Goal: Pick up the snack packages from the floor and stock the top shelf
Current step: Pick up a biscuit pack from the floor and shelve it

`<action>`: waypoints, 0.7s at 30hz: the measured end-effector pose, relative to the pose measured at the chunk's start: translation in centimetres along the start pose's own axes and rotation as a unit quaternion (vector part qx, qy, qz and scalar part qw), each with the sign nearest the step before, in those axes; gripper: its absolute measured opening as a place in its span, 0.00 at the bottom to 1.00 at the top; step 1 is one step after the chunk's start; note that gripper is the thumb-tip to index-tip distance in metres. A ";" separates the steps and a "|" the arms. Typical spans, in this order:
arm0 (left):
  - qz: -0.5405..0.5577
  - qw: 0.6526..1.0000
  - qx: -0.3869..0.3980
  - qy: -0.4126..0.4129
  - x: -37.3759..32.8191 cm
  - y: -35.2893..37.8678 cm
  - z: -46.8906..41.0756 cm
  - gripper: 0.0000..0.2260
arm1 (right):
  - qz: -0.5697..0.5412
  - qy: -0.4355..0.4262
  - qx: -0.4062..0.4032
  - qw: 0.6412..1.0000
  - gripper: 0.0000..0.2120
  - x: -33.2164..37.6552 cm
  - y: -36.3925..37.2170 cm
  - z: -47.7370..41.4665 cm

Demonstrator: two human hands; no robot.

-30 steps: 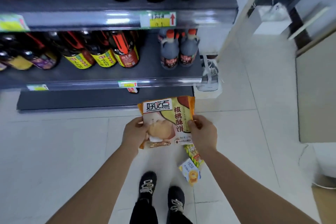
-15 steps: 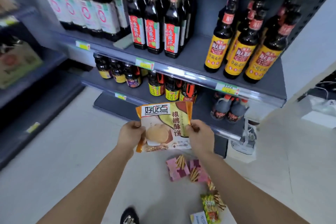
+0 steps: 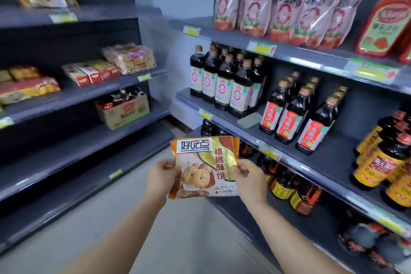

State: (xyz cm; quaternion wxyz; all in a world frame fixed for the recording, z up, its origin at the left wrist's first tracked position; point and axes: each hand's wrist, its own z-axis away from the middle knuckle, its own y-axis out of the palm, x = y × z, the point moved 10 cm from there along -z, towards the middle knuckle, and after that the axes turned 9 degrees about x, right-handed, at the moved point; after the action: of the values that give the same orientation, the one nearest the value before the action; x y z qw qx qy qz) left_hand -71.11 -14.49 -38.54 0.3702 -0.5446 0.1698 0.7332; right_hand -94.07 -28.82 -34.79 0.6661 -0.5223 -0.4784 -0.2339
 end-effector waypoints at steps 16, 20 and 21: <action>0.071 0.986 -0.112 0.102 -14.1 -17.5 -10.7 0.04 | -0.025 -0.135 0.079 0.987 0.02 19.5 13.9 -15.2; 0.089 0.977 -0.145 0.128 -17.9 -20.1 -13.8 0.06 | -0.045 -0.179 0.094 0.978 0.02 24.3 16.0 -20.1; 0.083 0.975 -0.157 0.135 -19.0 -20.7 -14.4 0.05 | -0.047 -0.187 0.100 0.976 0.02 25.5 16.6 -21.2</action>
State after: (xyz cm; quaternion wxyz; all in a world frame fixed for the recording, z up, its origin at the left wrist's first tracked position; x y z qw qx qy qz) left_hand -43.83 -16.83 -22.81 0.1914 -0.6736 0.1458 0.6988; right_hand -61.26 -37.82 -20.11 0.6019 -0.4643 -0.6396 -0.1142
